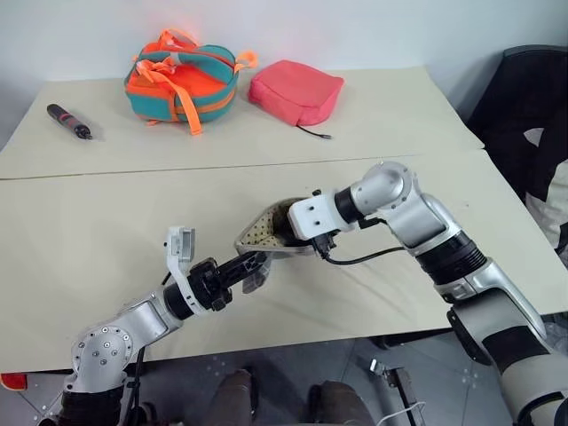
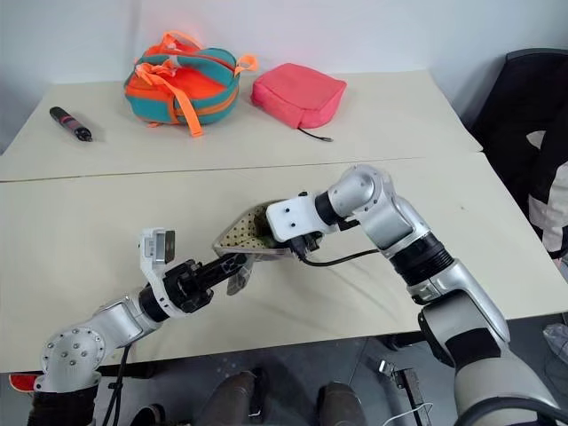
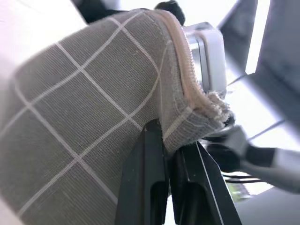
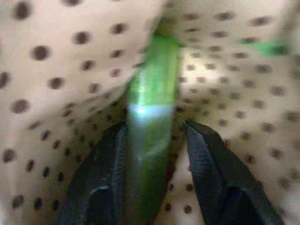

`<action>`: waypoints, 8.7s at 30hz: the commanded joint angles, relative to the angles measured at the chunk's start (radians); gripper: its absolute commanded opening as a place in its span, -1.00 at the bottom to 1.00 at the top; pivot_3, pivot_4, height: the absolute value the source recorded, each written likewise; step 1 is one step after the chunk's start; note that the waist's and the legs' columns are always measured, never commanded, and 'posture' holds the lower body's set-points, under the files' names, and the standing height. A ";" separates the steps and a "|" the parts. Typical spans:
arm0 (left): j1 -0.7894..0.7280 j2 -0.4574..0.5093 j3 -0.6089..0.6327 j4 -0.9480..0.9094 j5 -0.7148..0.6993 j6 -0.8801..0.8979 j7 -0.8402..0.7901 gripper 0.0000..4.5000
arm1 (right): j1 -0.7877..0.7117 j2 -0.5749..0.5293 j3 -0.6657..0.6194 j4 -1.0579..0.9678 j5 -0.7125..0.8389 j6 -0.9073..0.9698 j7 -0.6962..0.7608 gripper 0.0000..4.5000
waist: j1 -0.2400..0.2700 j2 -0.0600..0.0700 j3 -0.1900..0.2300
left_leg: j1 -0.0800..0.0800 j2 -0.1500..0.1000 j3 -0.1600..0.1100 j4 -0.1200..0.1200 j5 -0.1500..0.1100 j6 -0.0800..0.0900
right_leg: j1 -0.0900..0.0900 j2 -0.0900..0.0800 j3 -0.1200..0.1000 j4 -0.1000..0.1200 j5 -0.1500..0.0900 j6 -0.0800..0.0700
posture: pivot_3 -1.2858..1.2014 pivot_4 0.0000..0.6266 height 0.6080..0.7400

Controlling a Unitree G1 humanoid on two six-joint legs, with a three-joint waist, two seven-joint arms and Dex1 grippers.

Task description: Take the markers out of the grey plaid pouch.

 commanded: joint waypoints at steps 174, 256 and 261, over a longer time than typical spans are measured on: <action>0.014 0.027 -0.090 0.030 0.388 -0.116 -0.157 -1.00 | 0.076 0.010 0.140 -0.018 -0.180 0.043 0.015 -0.51 | -0.020 -0.001 0.000 | 0.002 0.001 0.011 0.003 -0.005 0.005 | -0.001 -0.001 0.003 -0.002 0.004 0.005 | 0.03 -0.52 1.00; 0.029 0.160 0.030 0.195 1.266 -0.889 -0.029 0.13 | 0.146 0.110 -0.081 0.128 -0.023 -0.061 -0.253 0.45 | -0.023 0.000 0.001 | 0.001 0.004 0.023 0.000 -0.010 0.007 | -0.009 -0.005 -0.003 0.002 0.007 0.006 | 0.03 -0.52 1.00; 0.070 0.097 0.085 0.067 1.035 -0.774 -0.090 0.68 | 0.161 0.129 -0.139 0.073 0.083 0.001 -0.238 0.92 | -0.023 0.000 0.001 | 0.001 0.004 0.022 0.001 -0.011 0.008 | -0.008 -0.005 -0.004 0.002 0.007 0.006 | 0.03 -0.52 1.00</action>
